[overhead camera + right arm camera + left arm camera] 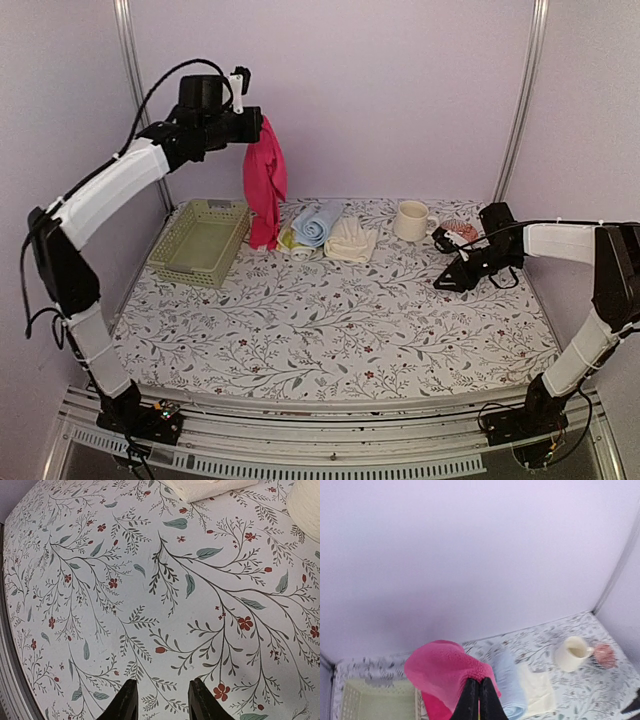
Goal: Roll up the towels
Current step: Pick up the towel from the towel pile, then place the towel at the center of the board.
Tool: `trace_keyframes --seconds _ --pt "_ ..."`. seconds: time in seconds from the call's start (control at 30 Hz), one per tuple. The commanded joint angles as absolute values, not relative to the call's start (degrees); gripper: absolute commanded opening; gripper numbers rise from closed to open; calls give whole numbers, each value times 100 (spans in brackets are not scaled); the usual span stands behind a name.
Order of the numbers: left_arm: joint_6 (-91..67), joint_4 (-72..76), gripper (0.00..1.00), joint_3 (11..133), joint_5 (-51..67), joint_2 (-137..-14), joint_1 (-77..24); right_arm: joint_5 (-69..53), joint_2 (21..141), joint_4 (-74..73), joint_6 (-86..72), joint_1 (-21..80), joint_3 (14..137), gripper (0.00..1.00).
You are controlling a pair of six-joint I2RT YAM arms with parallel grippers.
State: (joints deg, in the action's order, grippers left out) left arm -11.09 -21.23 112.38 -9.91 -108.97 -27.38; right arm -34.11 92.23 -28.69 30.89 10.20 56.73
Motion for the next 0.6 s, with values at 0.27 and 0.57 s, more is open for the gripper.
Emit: trace_keyframes --seconds 0.27,0.57 --pt "-988 529 0 7564 1538 -8354 -4967 -3781 8311 -3801 3176 678 6605 37" --pt "-1209 -440 19 7856 2477 -10176 -5291 -3923 8179 -4066 3084 689 6553 37"
